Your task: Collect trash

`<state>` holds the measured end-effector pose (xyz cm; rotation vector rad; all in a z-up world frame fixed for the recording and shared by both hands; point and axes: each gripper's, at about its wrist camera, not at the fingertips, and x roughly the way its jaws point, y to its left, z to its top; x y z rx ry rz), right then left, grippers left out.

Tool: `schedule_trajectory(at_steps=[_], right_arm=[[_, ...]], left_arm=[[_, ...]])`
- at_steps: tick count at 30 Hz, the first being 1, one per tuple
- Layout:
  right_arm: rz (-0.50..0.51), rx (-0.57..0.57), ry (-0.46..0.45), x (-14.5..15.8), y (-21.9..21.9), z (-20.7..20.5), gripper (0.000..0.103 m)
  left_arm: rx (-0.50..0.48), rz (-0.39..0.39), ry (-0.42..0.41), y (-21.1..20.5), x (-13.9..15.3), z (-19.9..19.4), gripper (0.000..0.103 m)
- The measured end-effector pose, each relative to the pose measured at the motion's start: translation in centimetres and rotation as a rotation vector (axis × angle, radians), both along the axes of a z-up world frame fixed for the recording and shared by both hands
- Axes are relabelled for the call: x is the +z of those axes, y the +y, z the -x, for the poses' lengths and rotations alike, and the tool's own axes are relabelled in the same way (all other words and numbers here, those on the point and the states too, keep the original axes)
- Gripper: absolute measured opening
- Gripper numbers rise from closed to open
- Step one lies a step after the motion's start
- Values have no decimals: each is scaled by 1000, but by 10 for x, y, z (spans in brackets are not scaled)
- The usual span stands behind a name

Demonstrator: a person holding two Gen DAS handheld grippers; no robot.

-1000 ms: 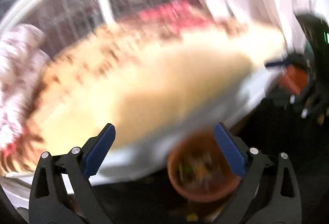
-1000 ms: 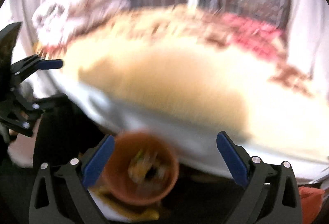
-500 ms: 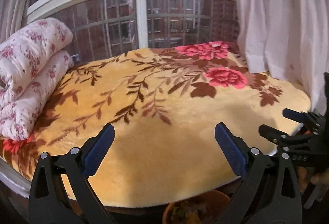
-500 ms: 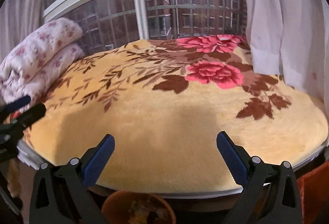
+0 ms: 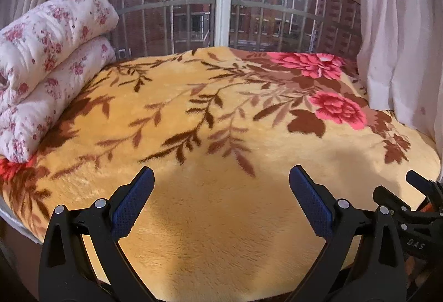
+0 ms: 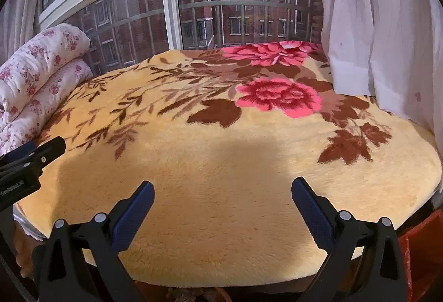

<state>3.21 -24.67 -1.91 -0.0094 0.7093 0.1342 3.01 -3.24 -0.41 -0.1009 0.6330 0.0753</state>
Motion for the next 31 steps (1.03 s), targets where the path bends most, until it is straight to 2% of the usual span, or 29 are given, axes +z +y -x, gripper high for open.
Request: schedule_trajectory(at_steps=[10, 14, 16, 18, 22, 26, 31], right_arm=[[10, 8, 33, -12, 6, -8, 98], [16, 13, 37, -14, 9, -8, 98], [12, 14, 36, -13, 9, -8, 98], [13, 13, 35, -13, 9, -8, 98], [17, 13, 40, -13, 10, -9, 98], [18, 15, 42, -13, 10, -11, 98], [30, 13, 36, -10, 11, -14, 98]], left_arm=[[23, 36, 44, 10, -14, -9, 95], [71, 21, 41, 12, -14, -10, 95], [83, 43, 45, 16, -15, -12, 96], [83, 59, 45, 18, -15, -12, 96], [78, 43, 38, 15, -14, -12, 96], [69, 80, 73, 17, -15, -16, 96], [80, 77, 73, 20, -17, -21, 96]])
